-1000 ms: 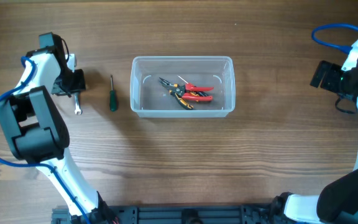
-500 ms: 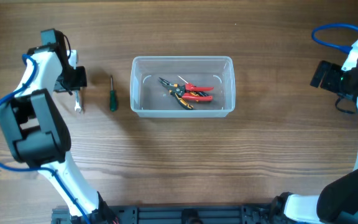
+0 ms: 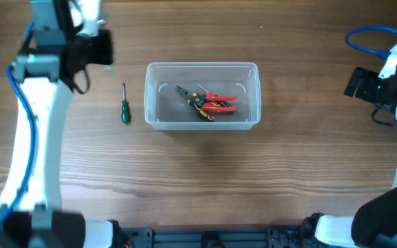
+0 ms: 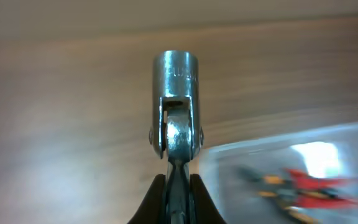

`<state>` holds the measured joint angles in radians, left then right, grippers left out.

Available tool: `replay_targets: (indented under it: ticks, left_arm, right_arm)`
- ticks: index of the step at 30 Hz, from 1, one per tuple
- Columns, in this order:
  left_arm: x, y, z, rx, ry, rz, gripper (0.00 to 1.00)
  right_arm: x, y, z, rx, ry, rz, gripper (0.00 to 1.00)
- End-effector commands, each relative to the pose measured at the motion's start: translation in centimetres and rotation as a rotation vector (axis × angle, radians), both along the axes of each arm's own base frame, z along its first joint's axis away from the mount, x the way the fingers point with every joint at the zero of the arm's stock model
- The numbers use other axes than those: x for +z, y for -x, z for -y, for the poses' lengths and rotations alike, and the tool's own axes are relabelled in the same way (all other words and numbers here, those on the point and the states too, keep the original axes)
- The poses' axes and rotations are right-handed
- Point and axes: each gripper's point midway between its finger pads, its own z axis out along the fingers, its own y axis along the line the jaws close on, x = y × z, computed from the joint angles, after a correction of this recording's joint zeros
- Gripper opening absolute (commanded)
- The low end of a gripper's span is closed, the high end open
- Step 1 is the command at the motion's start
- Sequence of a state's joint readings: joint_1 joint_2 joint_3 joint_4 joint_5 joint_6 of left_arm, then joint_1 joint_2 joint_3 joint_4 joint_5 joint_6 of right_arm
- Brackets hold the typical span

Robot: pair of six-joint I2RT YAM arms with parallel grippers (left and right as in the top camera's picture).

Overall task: Pack container
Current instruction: 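Lift the wrench and carry it right into the container, release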

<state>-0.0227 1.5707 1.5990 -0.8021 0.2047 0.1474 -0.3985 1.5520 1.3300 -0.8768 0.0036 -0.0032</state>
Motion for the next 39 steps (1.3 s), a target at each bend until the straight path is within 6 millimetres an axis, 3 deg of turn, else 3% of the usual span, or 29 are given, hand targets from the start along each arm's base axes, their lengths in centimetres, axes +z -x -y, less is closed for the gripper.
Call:
replay_targets:
  ticks: [1,6,12,21,27,39]
  left_arm:
    - [2.7,2.0,7.9,-0.224,0.068,0.062,0.04]
    - [1.5,3.4,14.3,-0.409,0.036,0.062,0.04]
    - [-2.1,3.4,18.4,-0.527,-0.003,0.01,0.04]
    - [-9.8,2.2,19.6,-0.542,-0.029,-0.165,0.04]
    - [-13.7,2.4,19.8,-0.547,-0.04,-0.267,0.04]
    - [-17.3,5.0,18.9,-0.55,-0.054,-0.447,0.04]
  right_arm:
    - [0.0,0.0,0.0,-0.012,-0.009,0.005,1.0]
    - [0.0,0.0,0.0,-0.012,-0.009,0.005,1.0]
    - [0.0,0.0,0.0,-0.012,-0.009,0.005,1.0]
    - [0.0,0.0,0.0,-0.012,-0.009,0.005,1.0]
    - [0.0,0.0,0.0,-0.012,-0.009,0.005,1.0]
    - [0.0,0.0,0.0,-0.012,-0.009,0.005,1.0]
